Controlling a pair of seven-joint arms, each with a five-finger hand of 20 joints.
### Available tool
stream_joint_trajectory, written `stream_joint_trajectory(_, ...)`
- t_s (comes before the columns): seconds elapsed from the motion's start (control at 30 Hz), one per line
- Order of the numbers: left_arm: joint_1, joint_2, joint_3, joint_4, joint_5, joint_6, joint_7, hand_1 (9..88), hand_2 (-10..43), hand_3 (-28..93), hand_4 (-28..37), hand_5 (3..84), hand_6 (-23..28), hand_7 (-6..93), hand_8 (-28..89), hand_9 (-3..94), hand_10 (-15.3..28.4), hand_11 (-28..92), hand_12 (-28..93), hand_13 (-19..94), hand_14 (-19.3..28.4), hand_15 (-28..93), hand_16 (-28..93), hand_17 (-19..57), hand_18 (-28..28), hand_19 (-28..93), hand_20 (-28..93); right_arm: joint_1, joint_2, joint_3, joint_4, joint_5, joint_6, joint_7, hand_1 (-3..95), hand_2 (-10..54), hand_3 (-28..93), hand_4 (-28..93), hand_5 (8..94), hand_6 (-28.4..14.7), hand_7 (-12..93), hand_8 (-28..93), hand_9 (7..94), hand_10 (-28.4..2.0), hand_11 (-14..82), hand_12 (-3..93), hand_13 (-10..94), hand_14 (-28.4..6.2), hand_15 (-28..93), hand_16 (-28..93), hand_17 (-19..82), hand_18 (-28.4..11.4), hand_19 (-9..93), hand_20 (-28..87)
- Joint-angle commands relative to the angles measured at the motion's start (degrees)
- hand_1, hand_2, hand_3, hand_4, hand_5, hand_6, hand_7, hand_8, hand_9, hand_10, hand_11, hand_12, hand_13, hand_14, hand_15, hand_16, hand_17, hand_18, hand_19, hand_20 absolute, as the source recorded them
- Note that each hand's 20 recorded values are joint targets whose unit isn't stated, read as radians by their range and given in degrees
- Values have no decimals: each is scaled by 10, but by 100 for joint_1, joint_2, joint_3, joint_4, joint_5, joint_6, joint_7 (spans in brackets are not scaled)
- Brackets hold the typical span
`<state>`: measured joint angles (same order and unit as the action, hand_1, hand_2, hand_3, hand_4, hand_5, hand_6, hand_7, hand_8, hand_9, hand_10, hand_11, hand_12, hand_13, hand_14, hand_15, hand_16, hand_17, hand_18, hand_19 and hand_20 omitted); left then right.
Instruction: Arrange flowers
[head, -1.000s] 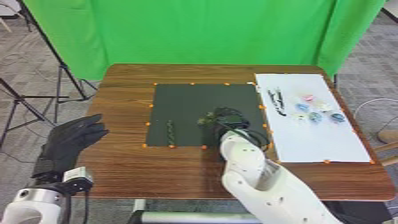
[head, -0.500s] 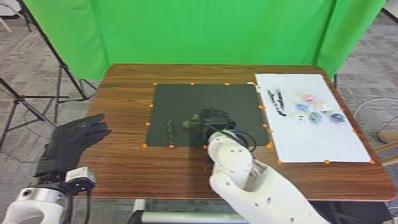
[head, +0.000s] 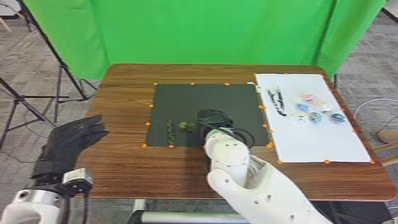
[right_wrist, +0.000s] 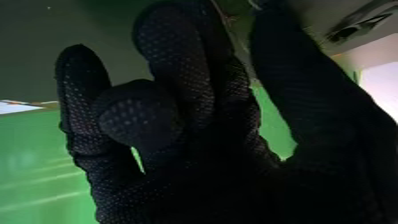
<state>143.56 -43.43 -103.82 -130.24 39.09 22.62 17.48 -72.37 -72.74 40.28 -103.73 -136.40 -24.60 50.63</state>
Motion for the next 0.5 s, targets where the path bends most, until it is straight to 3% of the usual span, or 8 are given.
stream_joint_trajectory(0.03,186,18,-106,-98,9,88,-41,283,93,794,-130,469,146,122,-75,401,225,366,103,299,284,591,-121,-85,213,581,174,215,115,-146,-68,146,-98,133,349,-43,689,-207,786,-70,270,-67,815,-181,432,248,800,-105,723,263,416,-263,932,-11)
stream_joint_trajectory(0.5,357,-6,-239,-160,-8,157,-11,283,94,793,-130,470,146,125,-76,404,226,373,104,300,284,599,-121,-84,213,581,175,286,144,-150,-181,663,-321,396,286,16,670,-208,820,-74,262,-65,851,-183,423,244,821,-109,722,254,431,-273,932,-22)
